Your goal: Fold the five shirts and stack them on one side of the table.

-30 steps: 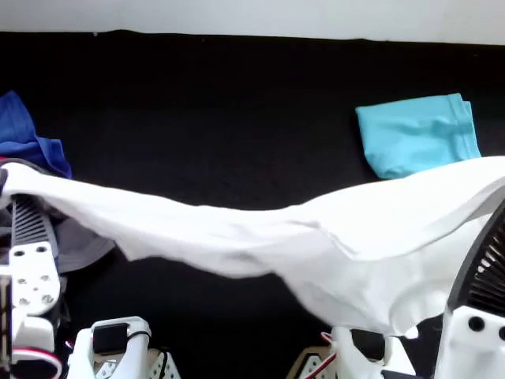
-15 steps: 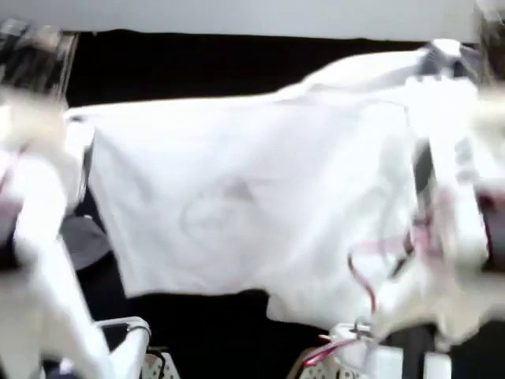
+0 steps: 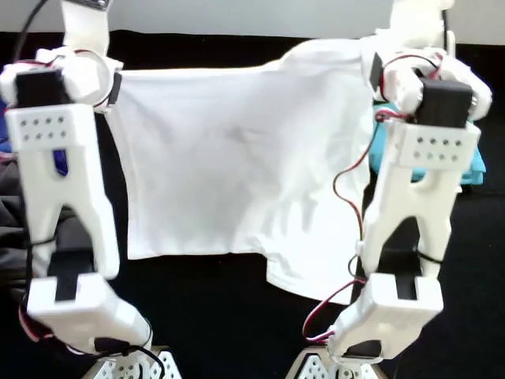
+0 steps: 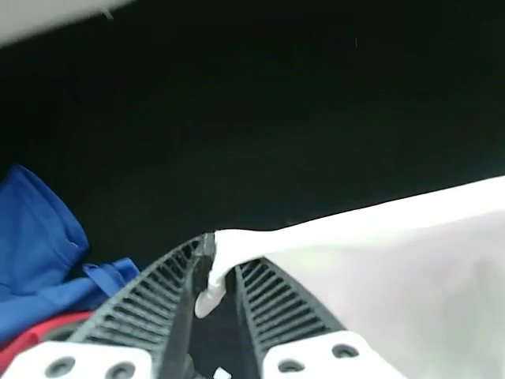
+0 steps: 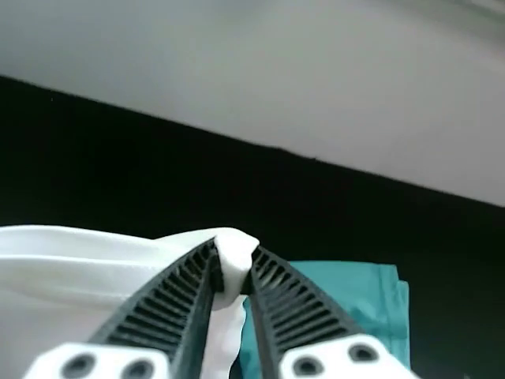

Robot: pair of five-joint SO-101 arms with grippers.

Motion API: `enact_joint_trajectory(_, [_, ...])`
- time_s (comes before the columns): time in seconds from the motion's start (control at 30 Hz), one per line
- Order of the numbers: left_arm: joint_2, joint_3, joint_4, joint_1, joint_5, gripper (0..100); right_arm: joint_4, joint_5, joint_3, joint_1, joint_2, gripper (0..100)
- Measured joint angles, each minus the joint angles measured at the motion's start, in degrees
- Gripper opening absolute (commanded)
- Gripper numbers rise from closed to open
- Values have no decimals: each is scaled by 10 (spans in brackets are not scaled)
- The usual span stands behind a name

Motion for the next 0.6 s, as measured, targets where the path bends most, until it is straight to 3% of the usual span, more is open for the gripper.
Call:
enact_joint_trajectory(0.37, [166,-7,66,21,0,8,166,-27,2,-33,146,6])
enact_joint_trajectory(0.6, [188,-8,170,21,-44,8,181,-79,16,-33,146,6])
